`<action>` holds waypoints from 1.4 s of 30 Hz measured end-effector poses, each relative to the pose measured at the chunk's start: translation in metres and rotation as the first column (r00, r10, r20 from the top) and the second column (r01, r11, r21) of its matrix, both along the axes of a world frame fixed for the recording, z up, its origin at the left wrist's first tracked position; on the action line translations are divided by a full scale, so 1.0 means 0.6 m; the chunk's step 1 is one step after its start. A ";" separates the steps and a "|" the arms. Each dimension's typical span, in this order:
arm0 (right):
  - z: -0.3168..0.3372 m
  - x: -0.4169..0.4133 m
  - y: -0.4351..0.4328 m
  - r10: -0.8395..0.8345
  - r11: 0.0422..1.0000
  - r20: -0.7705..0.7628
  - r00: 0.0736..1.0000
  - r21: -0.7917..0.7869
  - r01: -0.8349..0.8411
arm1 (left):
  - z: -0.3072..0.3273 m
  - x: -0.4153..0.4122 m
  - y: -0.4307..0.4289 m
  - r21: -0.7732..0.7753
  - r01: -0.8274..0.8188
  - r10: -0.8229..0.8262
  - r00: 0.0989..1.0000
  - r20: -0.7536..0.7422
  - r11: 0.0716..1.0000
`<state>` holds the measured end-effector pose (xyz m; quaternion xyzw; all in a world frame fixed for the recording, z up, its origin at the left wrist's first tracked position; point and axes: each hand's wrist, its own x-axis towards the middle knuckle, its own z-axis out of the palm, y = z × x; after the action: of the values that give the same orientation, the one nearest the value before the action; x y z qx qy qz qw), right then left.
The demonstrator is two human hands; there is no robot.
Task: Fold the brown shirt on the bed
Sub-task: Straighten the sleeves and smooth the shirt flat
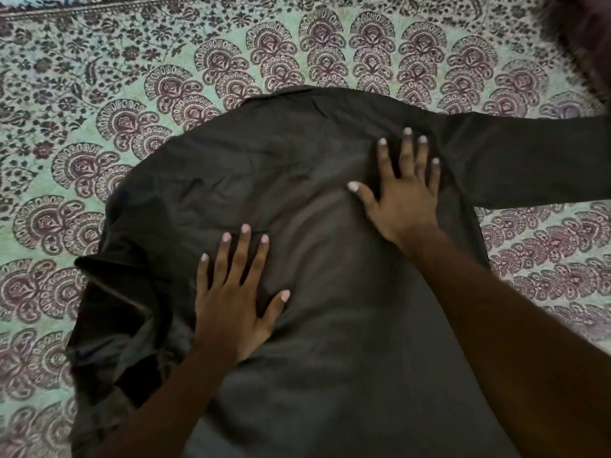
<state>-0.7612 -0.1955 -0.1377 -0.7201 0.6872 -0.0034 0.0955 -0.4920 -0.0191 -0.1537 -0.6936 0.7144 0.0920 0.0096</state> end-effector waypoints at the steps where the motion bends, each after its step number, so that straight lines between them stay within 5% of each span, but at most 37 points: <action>1: -0.001 0.014 0.031 0.110 0.994 0.017 0.994 -0.012 -0.109 | 0.001 -0.004 0.017 0.009 -0.007 0.007 1.000 0.003 1.000; 3: -0.011 0.030 0.113 0.330 0.944 0.028 0.943 0.016 -0.331 | 0.005 -0.013 0.056 0.033 -0.021 0.020 1.000 0.020 0.999; 5: -0.022 0.015 0.186 0.337 0.941 -0.005 0.942 0.022 -0.336 | 0.008 -0.020 0.098 0.046 -0.035 0.034 0.999 0.026 0.998; 8: -0.024 -0.045 0.244 -0.038 0.999 -0.021 0.999 -0.006 0.038 | 0.012 -0.035 0.162 0.056 -0.052 0.052 0.999 0.007 0.997; 12: -0.022 -0.059 0.246 -0.457 0.890 0.075 0.886 0.028 0.456 | 0.019 -0.056 0.182 0.018 -0.051 0.052 0.998 -0.036 0.999; 14: -0.015 -0.018 0.239 -0.346 0.936 0.066 0.936 -0.041 0.349 | 0.014 -0.061 0.140 -0.042 -0.052 0.048 0.994 -0.094 0.998; 16: -0.013 0.034 0.240 -0.055 0.996 0.057 0.997 -0.067 0.059 | 0.007 -0.068 0.091 -0.043 -0.087 0.081 0.990 -0.116 0.995; 19: -0.020 0.070 0.272 0.156 0.987 0.075 0.985 0.035 -0.159 | -0.002 -0.099 0.092 0.002 -0.128 0.128 0.992 -0.021 0.992; 29: 0.001 -0.169 0.425 -0.352 0.928 -0.007 0.936 0.133 0.349 | 0.030 -0.141 0.378 0.111 -0.138 0.141 0.990 -0.026 0.984; 32: 0.006 -0.124 0.422 -0.231 0.972 -0.022 0.973 0.036 0.232 | 0.033 -0.131 0.356 0.058 -0.163 0.166 0.985 -0.044 0.985; 37: -0.007 0.016 0.469 0.235 0.970 0.053 0.970 0.047 -0.238 | 0.015 -0.100 0.329 0.048 -0.207 0.207 0.978 0.007 0.977; 39: -0.016 0.013 0.515 0.233 0.970 0.027 0.972 0.066 -0.234 | 0.018 -0.100 0.381 0.062 -0.181 0.181 0.983 0.005 0.982; 42: -0.006 -0.054 0.585 -0.009 0.999 -0.010 1.000 0.045 0.009 | 0.030 -0.109 0.500 0.091 -0.141 0.145 0.989 -0.039 0.986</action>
<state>-0.7935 0.1555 -0.1414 -0.7146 0.6909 0.0154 0.1082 -0.5576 0.2808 -0.1360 -0.7399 0.6578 0.1396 0.0175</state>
